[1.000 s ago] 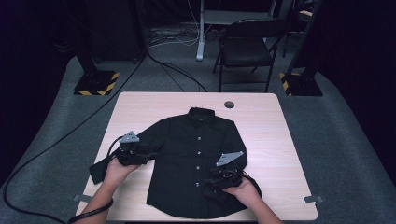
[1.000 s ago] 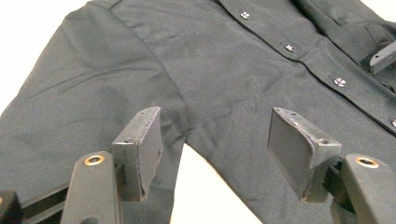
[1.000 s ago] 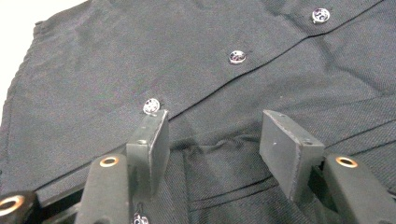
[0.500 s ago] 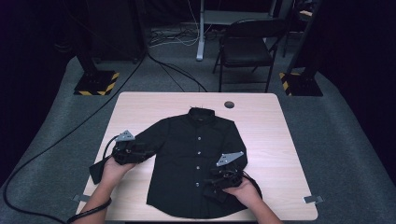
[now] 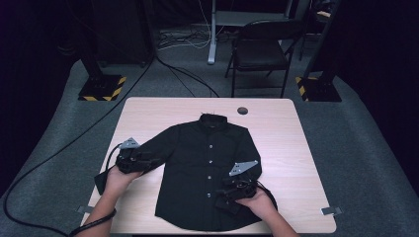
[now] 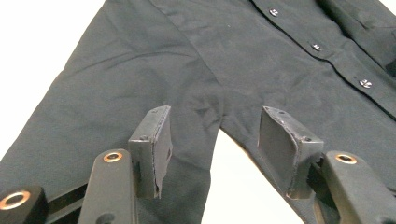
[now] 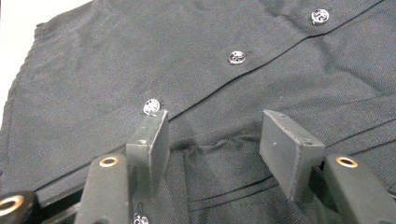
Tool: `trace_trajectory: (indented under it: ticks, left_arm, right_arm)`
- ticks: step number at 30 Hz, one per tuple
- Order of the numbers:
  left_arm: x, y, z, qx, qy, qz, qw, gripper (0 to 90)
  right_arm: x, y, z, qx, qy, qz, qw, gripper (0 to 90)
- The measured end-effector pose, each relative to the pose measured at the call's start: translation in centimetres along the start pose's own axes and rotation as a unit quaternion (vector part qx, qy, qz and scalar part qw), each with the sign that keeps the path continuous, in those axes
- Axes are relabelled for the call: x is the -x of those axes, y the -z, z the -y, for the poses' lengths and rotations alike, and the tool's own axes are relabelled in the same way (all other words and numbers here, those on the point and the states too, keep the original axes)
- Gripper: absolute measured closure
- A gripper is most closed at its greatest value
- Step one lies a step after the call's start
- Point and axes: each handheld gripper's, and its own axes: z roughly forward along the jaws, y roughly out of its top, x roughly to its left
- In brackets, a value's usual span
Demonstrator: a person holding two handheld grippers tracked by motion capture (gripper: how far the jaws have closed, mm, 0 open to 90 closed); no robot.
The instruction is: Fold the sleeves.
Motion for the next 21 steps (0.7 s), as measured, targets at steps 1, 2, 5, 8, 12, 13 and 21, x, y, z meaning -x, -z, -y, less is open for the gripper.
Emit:
trace_trajectory:
  ticks: [1, 2, 5, 8, 12, 13, 21]
  left_arm:
    - [0.0, 0.0, 0.0, 0.001, 0.0, -0.002, 1.0, 43.7]
    - [0.0, 0.0, 0.0, 0.001, 0.0, -0.002, 1.0, 44.2]
    - [-0.2, 0.1, 0.1, -0.001, 0.002, -0.009, 1.0, 45.5]
    - [-0.3, 0.3, 0.2, -0.002, -0.001, -0.017, 0.9999, 46.8]
    - [-0.6, 0.5, 0.3, 0.002, 0.003, -0.02, 0.9998, 48.2]
    - [-0.6, 0.5, 0.3, 0.002, 0.003, -0.02, 0.9998, 48.4]
    - [-1.0, 1.1, 0.3, 0.004, 0.004, -0.027, 0.9996, 50.0]
  right_arm:
    - [0.0, 0.0, 0.0, 0.0, 0.0, 0.0, 1.0, 42.1]
    - [0.0, 0.0, 0.0, 0.0, 0.0, 0.0, 1.0, 42.1]
    - [0.0, 0.0, 0.0, 0.0, 0.0, 0.0, 1.0, 42.0]
    - [0.0, 0.0, 0.0, 0.0, 0.001, 0.0, 1.0, 41.9]
    - [0.0, 0.0, 0.0, 0.0, 0.0, 0.0, 1.0, 41.9]
    - [0.0, 0.0, 0.0, 0.0, 0.0, 0.0, 1.0, 41.9]
    - [0.0, 0.0, 0.0, -0.001, 0.002, 0.001, 1.0, 41.8]
